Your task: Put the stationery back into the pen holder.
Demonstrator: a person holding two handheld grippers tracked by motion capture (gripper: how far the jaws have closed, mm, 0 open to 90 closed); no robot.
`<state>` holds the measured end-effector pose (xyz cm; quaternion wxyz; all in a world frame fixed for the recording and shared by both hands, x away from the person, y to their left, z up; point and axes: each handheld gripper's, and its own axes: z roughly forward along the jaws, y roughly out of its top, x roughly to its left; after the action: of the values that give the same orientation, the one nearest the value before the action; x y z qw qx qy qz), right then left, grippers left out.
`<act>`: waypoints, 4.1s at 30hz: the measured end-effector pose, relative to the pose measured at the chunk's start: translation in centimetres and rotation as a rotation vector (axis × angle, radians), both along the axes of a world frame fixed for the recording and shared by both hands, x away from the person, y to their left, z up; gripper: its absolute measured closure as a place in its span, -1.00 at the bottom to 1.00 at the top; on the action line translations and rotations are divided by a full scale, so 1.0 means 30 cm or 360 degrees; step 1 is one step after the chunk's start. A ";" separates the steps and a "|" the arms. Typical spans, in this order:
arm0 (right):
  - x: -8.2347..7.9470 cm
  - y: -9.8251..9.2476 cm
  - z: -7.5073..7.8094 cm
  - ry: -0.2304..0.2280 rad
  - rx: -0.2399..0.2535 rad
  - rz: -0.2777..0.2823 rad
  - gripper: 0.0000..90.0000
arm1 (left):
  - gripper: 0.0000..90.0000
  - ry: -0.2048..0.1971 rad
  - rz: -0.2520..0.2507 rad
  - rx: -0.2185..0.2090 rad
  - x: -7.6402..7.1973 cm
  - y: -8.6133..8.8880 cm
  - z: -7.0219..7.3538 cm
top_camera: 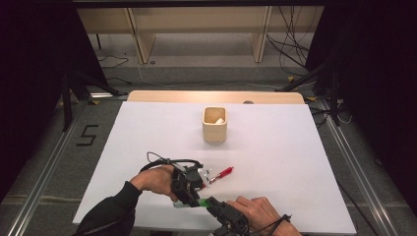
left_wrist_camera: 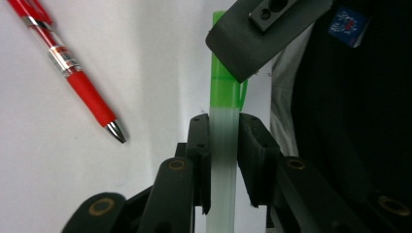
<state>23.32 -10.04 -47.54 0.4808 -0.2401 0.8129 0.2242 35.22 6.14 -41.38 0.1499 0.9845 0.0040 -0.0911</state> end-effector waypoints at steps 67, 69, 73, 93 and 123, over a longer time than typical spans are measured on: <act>0.202 -0.255 0.110 0.1465 0.1401 -0.0719 -0.42 | 0.71 -0.0518 0.1482 -0.1089 0.127 0.261 0.006; 0.201 -0.261 0.106 0.1480 0.1411 -0.0749 -0.44 | 0.71 -0.0517 0.1484 -0.1093 0.141 0.255 0.014; 0.198 -0.283 0.106 0.1517 0.1457 -0.0776 -0.44 | 0.71 -0.0532 0.1491 -0.1105 0.166 0.242 0.029; 0.181 -0.317 0.107 0.1539 0.1511 -0.0810 -0.45 | 0.71 -0.0534 0.1572 -0.1158 0.323 0.172 0.107; 0.191 -0.316 0.099 0.1554 0.1523 -0.0799 -0.45 | 0.71 -0.0584 0.1599 -0.1192 0.477 0.046 0.189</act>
<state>29.03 -19.50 -44.58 0.1527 0.3176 0.7782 0.5197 49.53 7.53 -35.70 0.5053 0.7436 0.4059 0.1645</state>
